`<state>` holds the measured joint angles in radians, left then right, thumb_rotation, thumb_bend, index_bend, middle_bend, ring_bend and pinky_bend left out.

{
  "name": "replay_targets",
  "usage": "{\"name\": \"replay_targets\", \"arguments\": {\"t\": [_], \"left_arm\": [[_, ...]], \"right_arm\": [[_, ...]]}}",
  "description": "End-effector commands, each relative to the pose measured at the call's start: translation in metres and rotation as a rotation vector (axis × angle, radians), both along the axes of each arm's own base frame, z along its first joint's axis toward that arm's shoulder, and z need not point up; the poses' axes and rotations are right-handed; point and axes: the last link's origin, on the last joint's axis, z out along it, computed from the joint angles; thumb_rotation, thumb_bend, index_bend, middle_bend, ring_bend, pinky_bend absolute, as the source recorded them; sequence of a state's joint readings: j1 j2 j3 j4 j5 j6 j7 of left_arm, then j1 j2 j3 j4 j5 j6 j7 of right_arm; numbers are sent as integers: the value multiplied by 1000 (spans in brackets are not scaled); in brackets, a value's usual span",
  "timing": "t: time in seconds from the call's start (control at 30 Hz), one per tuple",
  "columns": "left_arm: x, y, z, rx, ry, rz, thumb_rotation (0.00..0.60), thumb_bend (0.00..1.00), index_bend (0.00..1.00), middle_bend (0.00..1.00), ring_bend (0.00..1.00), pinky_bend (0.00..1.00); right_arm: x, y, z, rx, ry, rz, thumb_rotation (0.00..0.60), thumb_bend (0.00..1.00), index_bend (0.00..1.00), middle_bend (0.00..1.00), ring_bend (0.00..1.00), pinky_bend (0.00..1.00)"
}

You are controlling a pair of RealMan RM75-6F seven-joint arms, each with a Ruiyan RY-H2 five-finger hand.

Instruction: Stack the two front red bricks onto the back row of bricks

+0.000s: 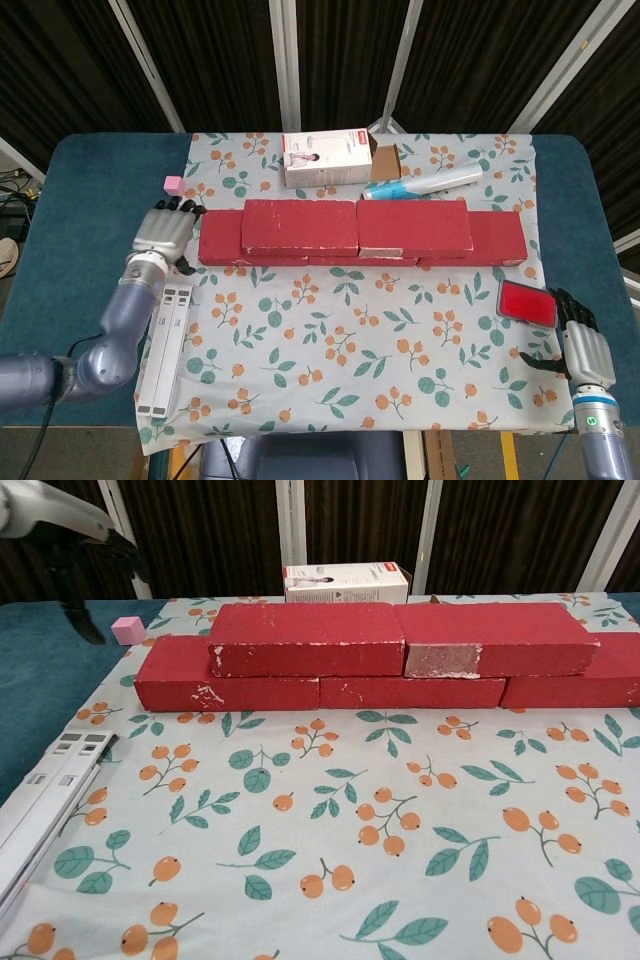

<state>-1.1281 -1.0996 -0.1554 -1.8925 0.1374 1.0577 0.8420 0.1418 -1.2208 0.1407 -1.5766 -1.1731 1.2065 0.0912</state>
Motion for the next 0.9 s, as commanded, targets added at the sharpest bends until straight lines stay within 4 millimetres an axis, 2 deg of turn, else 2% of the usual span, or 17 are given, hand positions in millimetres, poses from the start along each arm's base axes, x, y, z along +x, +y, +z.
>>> {"name": "replay_targets", "arguments": {"t": [0.03,0.17,0.27,0.4,0.57,0.9], "left_arm": [[-68,-74,46,216,-77,-63,600,0,145,68,0,109],[-114,-122,53,334,-129,-136,600,0,145,70,0,109],[-146,-157,49,372,-145,-141,600,0,145,72,0,109],[-178,-189,41,369,-147,-95,600,0,146,76,0,109],[-190,-204,37,366,-192,-76,600,0,157,97,0,109],[-191,-213,41,366,-216,-103,600,0,157,107,0,109]], "right_arm": [[2,0,-2,6,5,13,600,152,0,0,0,0],[6,-1,-4,4,34,53,600,152,0,0,0,0],[8,-2,-3,2,75,97,600,152,0,0,0,0],[12,-2,-1,-23,115,168,600,152,0,0,0,0],[17,2,1,-39,139,232,600,153,0,0,0,0],[32,13,8,-93,154,325,600,152,0,0,0,0]]}}
